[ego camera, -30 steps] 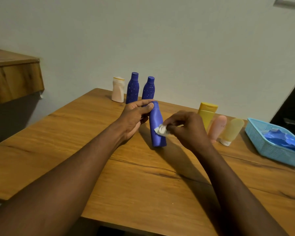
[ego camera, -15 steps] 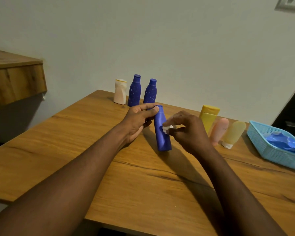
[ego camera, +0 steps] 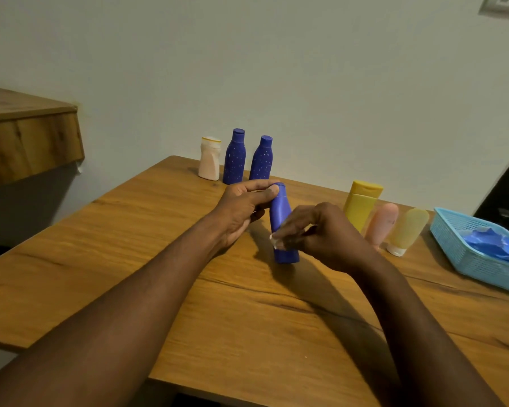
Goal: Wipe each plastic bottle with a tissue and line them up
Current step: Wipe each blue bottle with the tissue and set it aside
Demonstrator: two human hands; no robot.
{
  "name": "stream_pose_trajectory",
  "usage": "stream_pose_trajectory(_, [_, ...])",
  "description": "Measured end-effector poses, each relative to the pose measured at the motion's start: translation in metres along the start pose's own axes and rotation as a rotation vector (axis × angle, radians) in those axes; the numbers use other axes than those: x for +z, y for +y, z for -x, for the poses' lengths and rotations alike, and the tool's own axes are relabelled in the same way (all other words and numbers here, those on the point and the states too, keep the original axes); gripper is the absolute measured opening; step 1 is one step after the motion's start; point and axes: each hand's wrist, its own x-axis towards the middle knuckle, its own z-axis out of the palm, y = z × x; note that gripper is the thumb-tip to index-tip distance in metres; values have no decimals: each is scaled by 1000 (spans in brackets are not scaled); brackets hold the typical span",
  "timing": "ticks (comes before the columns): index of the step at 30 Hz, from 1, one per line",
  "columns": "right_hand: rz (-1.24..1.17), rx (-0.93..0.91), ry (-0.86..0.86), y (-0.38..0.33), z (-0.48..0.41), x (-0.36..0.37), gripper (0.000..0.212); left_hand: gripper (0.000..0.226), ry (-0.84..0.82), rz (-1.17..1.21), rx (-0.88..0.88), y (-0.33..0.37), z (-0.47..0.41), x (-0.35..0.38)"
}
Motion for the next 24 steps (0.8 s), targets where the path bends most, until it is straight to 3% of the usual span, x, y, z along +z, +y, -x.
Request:
stream_pose_trajectory(2, [-42, 50, -158, -1, 3, -6, 18, 26, 3, -9, 4, 2, 1, 1])
stream_pose_trajectory(4, [-57, 69, -181, -1, 4, -9, 18, 27, -8, -27, 12, 4, 2, 2])
stream_pose_trajectory(11, [143, -78, 392, -2, -2, 0, 15, 35, -16, -45, 67, 9, 6, 2])
stream_pose_trajectory(15, [175, -103, 514, -6, -5, 5, 13, 35, -15, -93, 97, 8, 5, 6])
stream_pose_trajectory(19, [162, -79, 399, -6, -2, 1, 13, 27, 7, -90, 107, 7, 5, 5])
stream_pose_trajectory(24, [37, 84, -41, 2, 6, -13, 18, 25, 13, -50, 83, 12, 5, 1])
